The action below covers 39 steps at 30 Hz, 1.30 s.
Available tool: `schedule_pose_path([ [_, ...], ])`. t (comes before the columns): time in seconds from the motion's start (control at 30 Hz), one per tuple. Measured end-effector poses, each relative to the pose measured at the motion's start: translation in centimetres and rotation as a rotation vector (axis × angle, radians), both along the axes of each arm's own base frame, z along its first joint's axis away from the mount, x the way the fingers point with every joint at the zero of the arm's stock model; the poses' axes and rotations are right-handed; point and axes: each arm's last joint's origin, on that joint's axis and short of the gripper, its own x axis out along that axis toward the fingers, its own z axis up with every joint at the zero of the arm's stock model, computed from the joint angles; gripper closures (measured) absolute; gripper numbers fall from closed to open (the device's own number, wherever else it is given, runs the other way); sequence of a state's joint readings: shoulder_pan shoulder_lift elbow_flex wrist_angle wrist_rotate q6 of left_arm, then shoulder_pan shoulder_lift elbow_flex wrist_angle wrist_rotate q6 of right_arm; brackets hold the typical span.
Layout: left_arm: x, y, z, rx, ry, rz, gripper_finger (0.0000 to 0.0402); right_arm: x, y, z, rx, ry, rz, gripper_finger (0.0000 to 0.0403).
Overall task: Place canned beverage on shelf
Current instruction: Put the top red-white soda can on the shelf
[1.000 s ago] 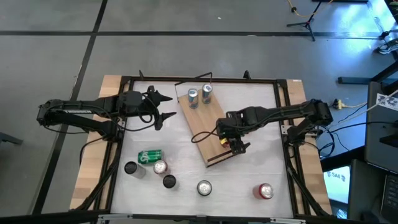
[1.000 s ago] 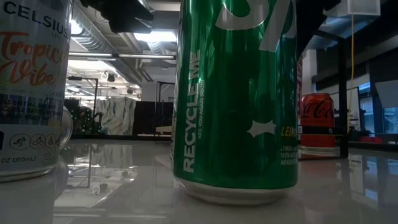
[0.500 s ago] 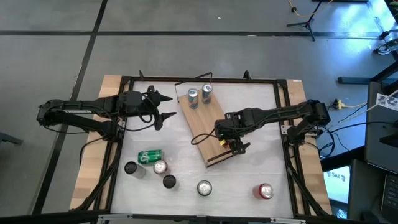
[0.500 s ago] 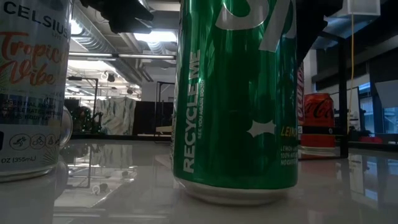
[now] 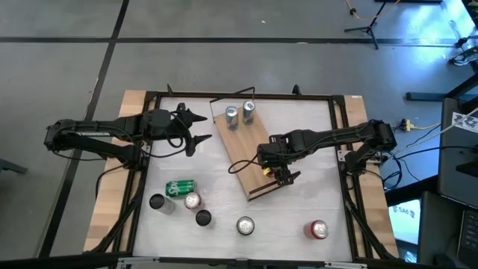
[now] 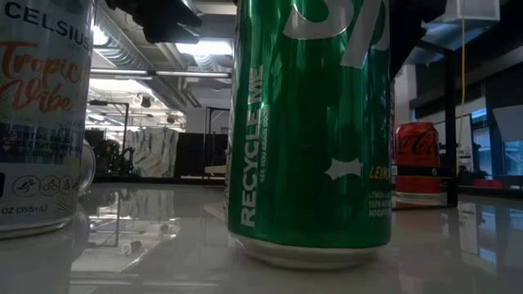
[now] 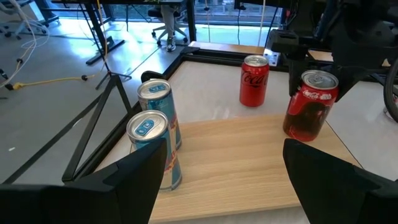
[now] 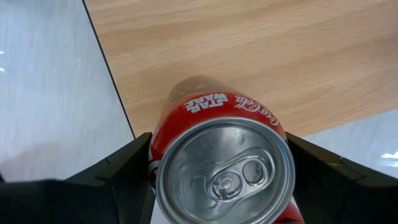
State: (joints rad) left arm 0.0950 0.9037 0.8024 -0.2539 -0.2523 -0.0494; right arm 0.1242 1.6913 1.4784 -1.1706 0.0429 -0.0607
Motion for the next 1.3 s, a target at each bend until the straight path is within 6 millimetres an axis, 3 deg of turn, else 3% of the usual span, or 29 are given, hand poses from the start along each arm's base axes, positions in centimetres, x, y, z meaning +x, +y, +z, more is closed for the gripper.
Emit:
schedule_pose_path([
  [0.67, 0.00, 0.00, 0.00, 0.000, 0.000, 0.000, 0.0090, -0.05, -0.01, -0.03, 0.000, 0.005, -0.001, 0.0093],
  [0.97, 0.00, 0.00, 0.00, 0.000, 0.000, 0.000, 0.0090, -0.05, -0.03, -0.10, 0.000, 0.010, -0.003, 0.0009],
  [1.3, 0.00, 0.00, 0.00, 0.000, 0.000, 0.000, 0.0090, -0.05, 0.00, -0.10, 0.001, 0.009, -0.003, 0.0031],
])
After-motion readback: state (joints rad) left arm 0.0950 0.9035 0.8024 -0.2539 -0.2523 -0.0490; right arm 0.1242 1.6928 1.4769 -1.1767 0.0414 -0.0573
